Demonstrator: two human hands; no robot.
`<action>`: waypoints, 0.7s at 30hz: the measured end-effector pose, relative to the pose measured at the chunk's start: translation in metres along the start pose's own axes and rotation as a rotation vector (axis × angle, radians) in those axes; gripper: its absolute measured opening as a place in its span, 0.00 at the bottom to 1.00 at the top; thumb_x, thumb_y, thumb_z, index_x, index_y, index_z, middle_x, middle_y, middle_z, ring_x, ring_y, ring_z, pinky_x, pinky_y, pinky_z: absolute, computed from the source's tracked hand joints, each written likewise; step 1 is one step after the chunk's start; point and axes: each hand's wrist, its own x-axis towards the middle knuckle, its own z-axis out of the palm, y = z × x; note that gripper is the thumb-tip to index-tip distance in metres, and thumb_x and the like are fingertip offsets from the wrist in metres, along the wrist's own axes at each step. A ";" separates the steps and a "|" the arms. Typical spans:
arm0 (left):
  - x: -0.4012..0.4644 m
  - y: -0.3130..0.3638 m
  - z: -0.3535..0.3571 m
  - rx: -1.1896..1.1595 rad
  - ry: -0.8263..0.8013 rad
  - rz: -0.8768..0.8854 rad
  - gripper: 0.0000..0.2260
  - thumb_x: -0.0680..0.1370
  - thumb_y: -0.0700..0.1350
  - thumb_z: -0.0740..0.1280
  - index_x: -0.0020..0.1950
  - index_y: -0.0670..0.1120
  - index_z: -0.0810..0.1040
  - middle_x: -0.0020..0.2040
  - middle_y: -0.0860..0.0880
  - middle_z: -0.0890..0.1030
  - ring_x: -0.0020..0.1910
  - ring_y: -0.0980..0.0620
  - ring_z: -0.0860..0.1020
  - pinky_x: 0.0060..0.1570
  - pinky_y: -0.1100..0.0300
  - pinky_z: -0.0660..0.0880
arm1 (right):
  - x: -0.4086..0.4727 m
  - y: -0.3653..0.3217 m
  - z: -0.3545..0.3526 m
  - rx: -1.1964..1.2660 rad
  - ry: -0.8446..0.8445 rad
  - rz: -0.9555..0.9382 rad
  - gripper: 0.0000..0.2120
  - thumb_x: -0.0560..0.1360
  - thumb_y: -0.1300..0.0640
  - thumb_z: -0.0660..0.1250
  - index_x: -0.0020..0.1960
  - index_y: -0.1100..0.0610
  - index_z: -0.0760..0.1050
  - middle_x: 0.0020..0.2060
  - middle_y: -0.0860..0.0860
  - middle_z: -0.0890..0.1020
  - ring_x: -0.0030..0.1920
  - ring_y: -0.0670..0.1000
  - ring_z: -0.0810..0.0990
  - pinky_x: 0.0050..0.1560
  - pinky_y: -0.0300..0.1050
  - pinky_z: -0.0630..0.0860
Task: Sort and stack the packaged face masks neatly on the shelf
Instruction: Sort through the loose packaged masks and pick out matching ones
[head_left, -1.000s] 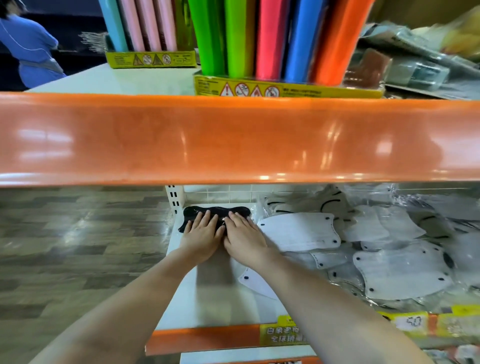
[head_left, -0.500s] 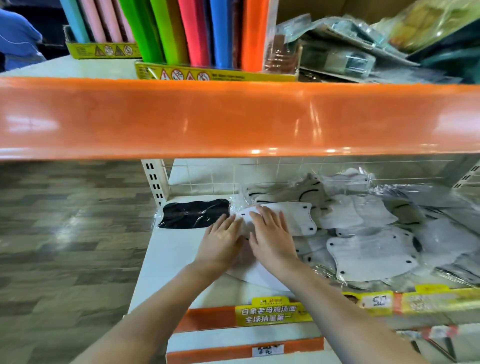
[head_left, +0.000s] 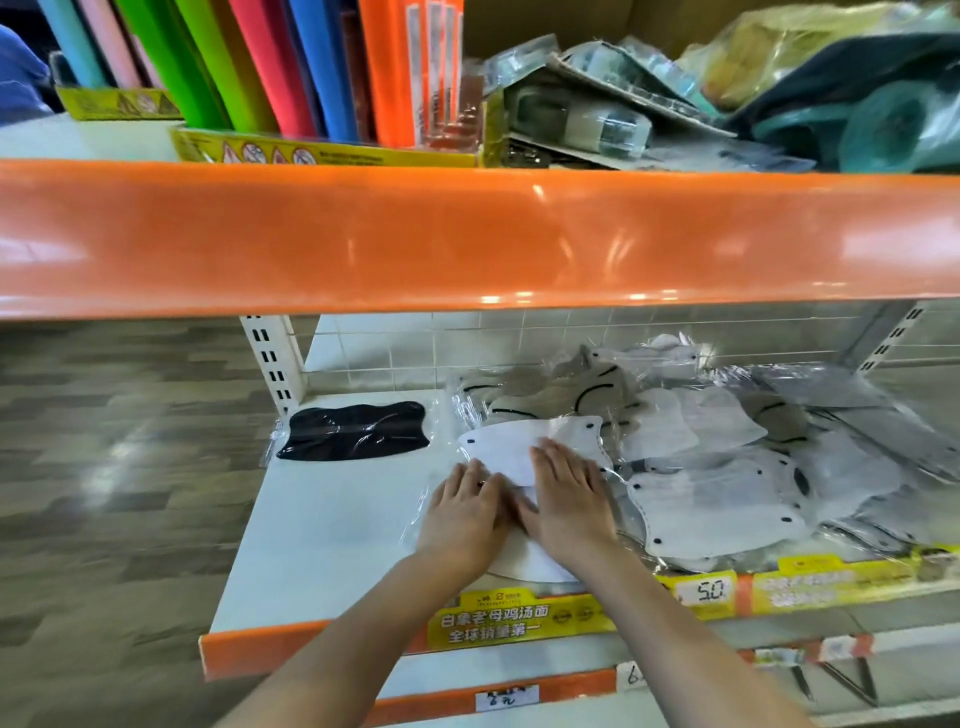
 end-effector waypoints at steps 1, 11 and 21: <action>0.000 0.001 0.001 -0.008 0.000 -0.001 0.22 0.82 0.53 0.54 0.75 0.50 0.58 0.78 0.45 0.51 0.77 0.46 0.47 0.73 0.54 0.47 | -0.001 0.003 -0.002 -0.002 0.026 -0.006 0.32 0.79 0.37 0.49 0.77 0.53 0.52 0.77 0.48 0.54 0.76 0.49 0.49 0.74 0.47 0.43; 0.003 0.024 0.010 -0.056 0.181 0.041 0.20 0.76 0.51 0.60 0.65 0.46 0.73 0.64 0.46 0.72 0.67 0.42 0.68 0.65 0.49 0.65 | -0.021 0.041 -0.021 0.352 0.255 -0.226 0.16 0.77 0.55 0.54 0.56 0.57 0.78 0.51 0.51 0.80 0.49 0.52 0.80 0.44 0.45 0.77; 0.022 0.101 0.029 -0.153 0.207 0.256 0.22 0.75 0.49 0.55 0.64 0.41 0.75 0.64 0.42 0.76 0.66 0.40 0.73 0.65 0.50 0.69 | -0.036 0.107 -0.033 0.007 0.195 0.165 0.30 0.68 0.45 0.56 0.61 0.63 0.76 0.60 0.61 0.78 0.59 0.63 0.78 0.57 0.64 0.75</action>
